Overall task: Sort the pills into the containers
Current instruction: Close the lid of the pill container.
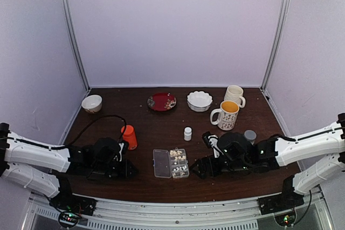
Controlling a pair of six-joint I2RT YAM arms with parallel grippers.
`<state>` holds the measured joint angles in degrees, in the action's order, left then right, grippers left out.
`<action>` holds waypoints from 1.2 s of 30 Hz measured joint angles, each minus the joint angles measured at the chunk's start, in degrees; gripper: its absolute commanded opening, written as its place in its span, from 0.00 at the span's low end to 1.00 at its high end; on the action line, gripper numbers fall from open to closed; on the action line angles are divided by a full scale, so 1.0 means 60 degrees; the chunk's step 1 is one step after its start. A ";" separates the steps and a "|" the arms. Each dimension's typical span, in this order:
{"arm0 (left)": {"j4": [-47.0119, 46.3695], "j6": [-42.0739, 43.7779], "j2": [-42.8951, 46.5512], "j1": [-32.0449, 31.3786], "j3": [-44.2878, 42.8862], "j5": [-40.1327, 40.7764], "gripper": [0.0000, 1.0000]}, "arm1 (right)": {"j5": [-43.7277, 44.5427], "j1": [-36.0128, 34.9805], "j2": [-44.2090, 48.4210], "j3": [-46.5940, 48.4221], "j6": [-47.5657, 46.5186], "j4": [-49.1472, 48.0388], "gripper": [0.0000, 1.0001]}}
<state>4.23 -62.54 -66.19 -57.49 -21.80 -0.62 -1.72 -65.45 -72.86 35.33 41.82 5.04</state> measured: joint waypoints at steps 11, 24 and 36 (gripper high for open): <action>-0.1362 -0.0335 -0.1643 -0.0474 -0.0211 -0.0022 0.03 | -0.0455 0.0058 -0.0783 0.0372 0.0339 -0.0495 1.00; -0.3362 -0.0576 -0.3810 -0.0729 -0.1024 -0.0776 0.00 | -0.0750 0.0317 -0.1898 0.0590 0.0849 -0.0335 0.87; -0.3756 -0.0215 -0.4149 -0.0732 -0.1504 -0.0718 0.09 | -0.1315 0.0769 -0.3024 0.0922 0.1064 -0.1592 0.79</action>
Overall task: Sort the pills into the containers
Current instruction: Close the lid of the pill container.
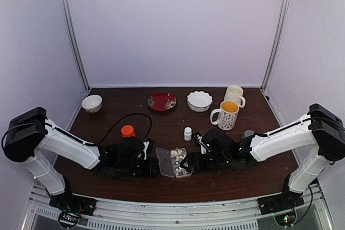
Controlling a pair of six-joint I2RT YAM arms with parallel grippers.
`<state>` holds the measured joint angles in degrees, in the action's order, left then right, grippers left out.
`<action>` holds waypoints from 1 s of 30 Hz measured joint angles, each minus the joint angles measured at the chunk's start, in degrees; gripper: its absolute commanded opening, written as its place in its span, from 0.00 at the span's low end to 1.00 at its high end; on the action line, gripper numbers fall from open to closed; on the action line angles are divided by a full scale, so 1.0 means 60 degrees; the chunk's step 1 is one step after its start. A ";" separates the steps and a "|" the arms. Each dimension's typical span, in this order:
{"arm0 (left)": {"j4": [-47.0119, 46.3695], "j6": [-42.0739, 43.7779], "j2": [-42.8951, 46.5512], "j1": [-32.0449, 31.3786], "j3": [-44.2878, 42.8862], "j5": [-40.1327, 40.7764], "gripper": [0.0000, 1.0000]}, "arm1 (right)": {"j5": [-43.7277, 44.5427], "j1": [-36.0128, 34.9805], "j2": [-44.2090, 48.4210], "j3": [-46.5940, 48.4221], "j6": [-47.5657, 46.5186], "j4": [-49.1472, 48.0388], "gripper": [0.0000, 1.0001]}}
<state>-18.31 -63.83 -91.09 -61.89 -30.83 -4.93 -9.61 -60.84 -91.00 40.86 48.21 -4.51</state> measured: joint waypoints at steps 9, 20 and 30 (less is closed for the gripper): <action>0.1045 0.0947 -0.0055 0.0000 -0.1515 0.0262 0.43 | -0.0736 0.0193 -0.0510 -0.0047 0.0299 -0.1395 0.84; 0.2237 0.1239 -0.1435 0.0047 -0.2707 0.0390 0.67 | -0.0845 0.0335 -0.0138 -0.1158 0.1184 -0.2816 0.86; 0.3220 0.1563 -0.1942 0.0044 -0.3727 0.0565 0.70 | -0.0310 0.0364 0.0463 -0.2109 0.1745 -0.3552 0.68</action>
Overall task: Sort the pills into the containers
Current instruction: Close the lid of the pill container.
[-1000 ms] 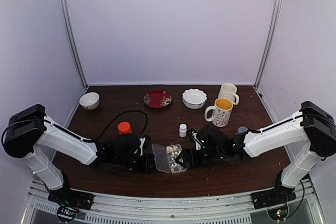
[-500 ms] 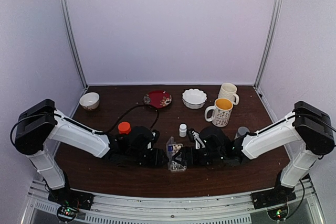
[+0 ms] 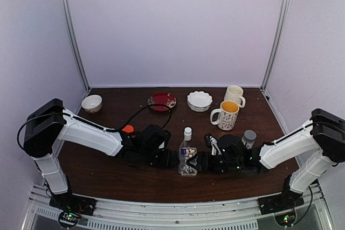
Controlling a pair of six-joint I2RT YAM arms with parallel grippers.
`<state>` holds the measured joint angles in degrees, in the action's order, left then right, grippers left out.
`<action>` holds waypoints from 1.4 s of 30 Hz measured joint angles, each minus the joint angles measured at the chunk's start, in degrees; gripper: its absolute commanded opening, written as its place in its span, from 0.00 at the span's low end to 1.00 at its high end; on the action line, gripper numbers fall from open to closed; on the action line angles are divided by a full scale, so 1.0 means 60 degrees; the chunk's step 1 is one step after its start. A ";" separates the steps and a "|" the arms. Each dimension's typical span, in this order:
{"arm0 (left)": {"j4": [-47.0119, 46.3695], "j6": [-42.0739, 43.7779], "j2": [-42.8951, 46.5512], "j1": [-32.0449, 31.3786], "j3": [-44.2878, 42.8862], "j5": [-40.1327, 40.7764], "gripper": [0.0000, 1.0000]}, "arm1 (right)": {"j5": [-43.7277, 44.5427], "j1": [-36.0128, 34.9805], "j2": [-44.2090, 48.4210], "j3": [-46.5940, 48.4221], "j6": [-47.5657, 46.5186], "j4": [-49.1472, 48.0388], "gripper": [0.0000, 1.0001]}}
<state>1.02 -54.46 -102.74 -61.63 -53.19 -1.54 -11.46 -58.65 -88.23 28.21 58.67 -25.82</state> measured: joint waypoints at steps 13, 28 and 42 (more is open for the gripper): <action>0.0594 0.0353 -0.0299 -0.0044 -0.0758 0.0000 0.75 | 0.0732 0.0175 0.1381 -0.0474 -0.0106 0.0277 0.83; 0.1661 0.0936 -0.1555 -0.0044 -0.2575 -0.0266 0.79 | 0.0892 0.0459 0.1508 -0.0208 -0.1118 0.1650 0.87; 0.1668 0.0958 -0.1555 -0.0044 -0.2575 -0.0259 0.79 | 0.0871 0.1188 0.0455 0.0739 -0.2269 0.3140 0.56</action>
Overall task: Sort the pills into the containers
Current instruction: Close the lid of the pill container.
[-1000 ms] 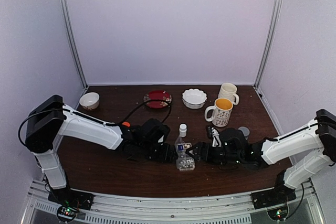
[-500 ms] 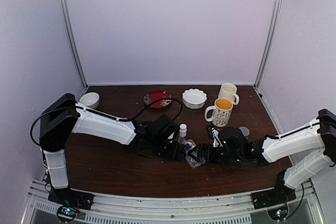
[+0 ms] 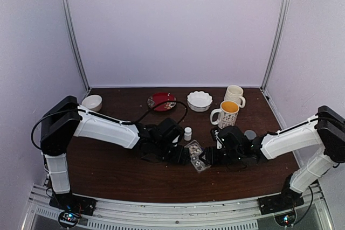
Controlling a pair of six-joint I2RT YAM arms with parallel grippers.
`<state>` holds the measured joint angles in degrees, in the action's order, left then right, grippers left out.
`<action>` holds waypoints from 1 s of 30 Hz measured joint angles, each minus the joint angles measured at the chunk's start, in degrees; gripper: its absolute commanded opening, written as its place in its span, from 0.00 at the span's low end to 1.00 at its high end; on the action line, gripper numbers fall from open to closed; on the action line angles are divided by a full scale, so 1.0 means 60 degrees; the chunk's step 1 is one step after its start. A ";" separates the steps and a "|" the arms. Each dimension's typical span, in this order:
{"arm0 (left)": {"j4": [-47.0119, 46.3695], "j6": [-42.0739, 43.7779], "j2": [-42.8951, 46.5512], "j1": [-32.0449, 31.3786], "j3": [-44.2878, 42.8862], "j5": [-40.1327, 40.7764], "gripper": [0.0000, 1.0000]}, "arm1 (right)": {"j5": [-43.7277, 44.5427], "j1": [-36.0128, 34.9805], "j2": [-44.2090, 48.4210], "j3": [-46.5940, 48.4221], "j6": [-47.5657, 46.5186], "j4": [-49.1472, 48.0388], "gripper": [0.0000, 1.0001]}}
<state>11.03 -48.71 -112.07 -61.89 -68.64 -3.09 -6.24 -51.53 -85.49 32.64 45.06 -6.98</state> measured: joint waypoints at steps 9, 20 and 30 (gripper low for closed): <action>-0.0047 -0.0029 0.0124 0.0000 0.0175 0.0135 0.78 | -0.0699 0.0248 -0.0838 0.0288 -0.0120 -0.0528 0.28; -0.0943 -0.0441 0.0841 0.0310 0.1468 0.0066 0.66 | -0.1676 -0.0550 -0.0863 0.0157 0.0321 -0.0954 0.23; -0.1166 -0.0550 0.0674 0.0372 0.1432 -0.0357 0.51 | -0.1621 -0.1107 -0.0805 0.0051 0.0998 -0.1373 0.42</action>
<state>4.03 -52.01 -108.03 -59.66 -60.05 -5.23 -15.97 -58.17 -90.32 32.95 51.05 -15.22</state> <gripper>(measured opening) 0.530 0.367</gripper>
